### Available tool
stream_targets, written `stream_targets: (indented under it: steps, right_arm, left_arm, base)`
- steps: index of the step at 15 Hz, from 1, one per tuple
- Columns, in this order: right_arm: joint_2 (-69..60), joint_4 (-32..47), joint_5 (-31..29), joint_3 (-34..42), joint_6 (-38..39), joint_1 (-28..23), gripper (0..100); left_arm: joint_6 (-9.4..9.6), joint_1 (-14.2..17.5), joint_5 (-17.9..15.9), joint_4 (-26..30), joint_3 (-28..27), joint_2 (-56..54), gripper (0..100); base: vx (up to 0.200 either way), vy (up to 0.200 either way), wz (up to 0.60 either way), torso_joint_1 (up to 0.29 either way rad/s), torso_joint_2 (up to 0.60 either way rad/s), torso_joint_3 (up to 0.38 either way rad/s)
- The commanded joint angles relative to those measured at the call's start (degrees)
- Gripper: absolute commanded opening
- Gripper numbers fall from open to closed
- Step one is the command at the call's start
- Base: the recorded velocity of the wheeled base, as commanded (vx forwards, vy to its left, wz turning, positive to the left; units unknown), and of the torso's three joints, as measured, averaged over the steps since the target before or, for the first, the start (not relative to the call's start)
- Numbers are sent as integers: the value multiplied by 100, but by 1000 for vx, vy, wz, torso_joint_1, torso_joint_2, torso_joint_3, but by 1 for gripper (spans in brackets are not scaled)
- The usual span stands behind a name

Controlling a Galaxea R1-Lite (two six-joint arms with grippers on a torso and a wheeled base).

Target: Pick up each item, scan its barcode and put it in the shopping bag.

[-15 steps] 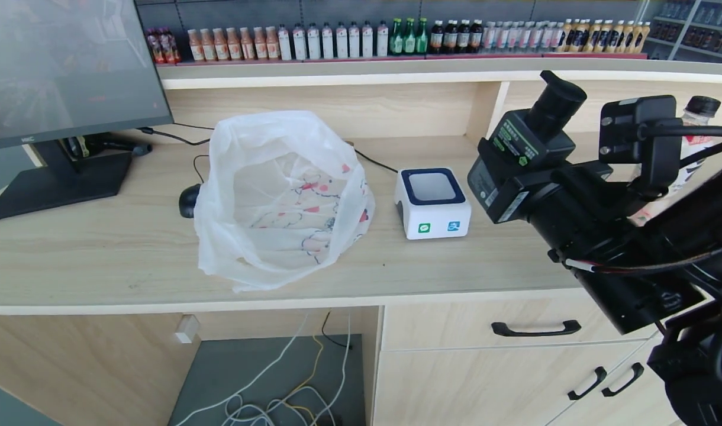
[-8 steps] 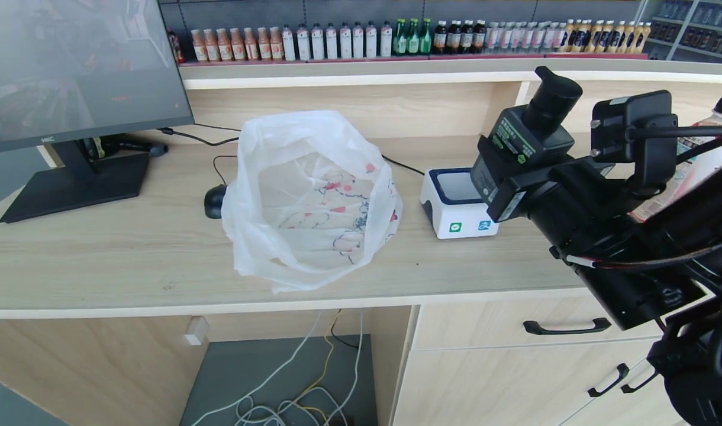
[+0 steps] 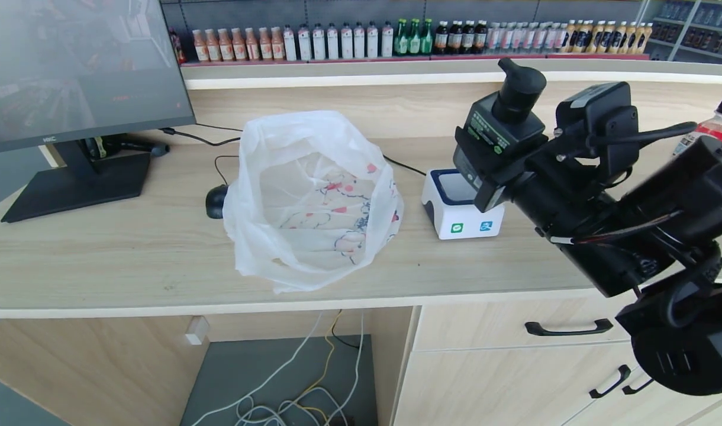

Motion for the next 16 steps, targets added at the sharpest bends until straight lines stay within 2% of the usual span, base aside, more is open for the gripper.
stream_targets:
  steps: [1, 2, 3, 6, 9, 13, 16]
  right_arm:
    - [200, 1, 380, -166, -172, -289, 0]
    - [271, 1, 679, -228, -286, -439, 0]
    - [367, 1, 1224, -491, -533, -720, 0]
    - [640, 19, 1584, -1054, -893, -1001, 0]
    - [772, 291, 2314, -1273, -1587, -1221, 0]
    - [1229, 291, 3175, -1432, -2123, -1282, 0]
    - [1361, 291, 3421, -1423, -2361, -1326, 0]
  left_arm:
    - [-1, 0, 1, -2, 0, -2, 100]
    - [-1, 0, 1, -2, 0, -2, 100]
    - [-1, 0, 1, -2, 0, -2, 100]
    - [-1, 0, 1, -2, 0, -2, 100]
    - [-1, 0, -7, -2, 0, -2, 100]
    - [-1, 0, 1, -2, 0, -2, 100]
    - [-1, 0, 1, -2, 0, -2, 100]
  base:
    - [0, 0, 0, 0, 0, 0]
    - [0, 0, 0, 0, 0, 0]
    - [0, 0, 0, 0, 0, 0]
    - [0, 0, 0, 0, 0, 0]
    - [0, 0, 0, 0, 0, 0]
    - [0, 0, 0, 0, 0, 0]
    - [0, 0, 0, 0, 0, 0]
